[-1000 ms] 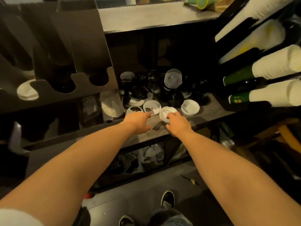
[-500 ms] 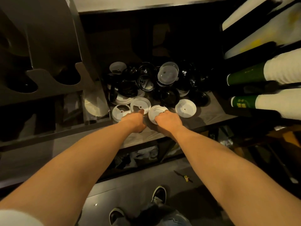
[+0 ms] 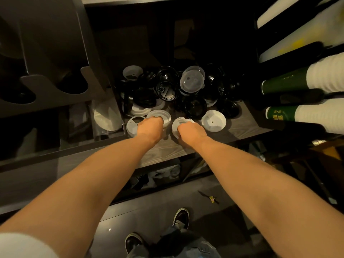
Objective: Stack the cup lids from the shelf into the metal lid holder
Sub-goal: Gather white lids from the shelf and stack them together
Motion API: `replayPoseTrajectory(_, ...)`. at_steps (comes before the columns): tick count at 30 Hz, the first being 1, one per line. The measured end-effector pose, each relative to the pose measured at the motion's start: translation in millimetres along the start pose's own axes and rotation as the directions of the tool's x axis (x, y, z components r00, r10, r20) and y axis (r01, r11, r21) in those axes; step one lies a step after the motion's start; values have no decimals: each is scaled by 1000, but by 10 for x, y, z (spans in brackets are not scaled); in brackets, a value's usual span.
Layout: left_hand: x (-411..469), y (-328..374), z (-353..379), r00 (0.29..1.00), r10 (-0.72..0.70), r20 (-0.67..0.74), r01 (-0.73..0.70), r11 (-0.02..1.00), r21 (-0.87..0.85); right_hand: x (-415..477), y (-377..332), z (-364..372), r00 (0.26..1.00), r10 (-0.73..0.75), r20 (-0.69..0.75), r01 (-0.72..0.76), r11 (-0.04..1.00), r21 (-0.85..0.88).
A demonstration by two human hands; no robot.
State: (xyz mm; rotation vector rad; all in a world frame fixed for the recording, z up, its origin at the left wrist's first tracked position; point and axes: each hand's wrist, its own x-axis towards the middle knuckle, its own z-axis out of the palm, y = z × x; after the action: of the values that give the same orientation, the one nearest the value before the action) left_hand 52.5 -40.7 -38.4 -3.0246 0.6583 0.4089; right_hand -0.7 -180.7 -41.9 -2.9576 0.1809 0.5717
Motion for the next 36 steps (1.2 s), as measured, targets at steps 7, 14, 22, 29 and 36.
replayPoseTrajectory(7, -30, -85, -280, 984, -13, -179, -8, 993, -118, 51, -23, -165, 1000, 21, 15, -24, 974, 226)
replayPoseTrajectory(14, -135, -285, -410, 976, -93, -198, 20, 940, -341, 55, -225, -328, 997, 74, -31, -58, 929, 365)
replayPoseTrajectory(22, -189, -483, -445, 971, -175, -160, 57, 828, -558, 6, -401, -422, 977, 130, -170, -68, 942, 330)
replayPoseTrajectory(29, -400, -542, -619, 978, -139, -158, 12, 787, -617, -136, -477, -568, 952, 109, -286, 35, 890, 455)
replayPoseTrajectory(36, -756, -763, -875, 988, -79, -133, -15, 804, -595, -463, -743, -809, 913, 241, -329, 25, 773, 634)
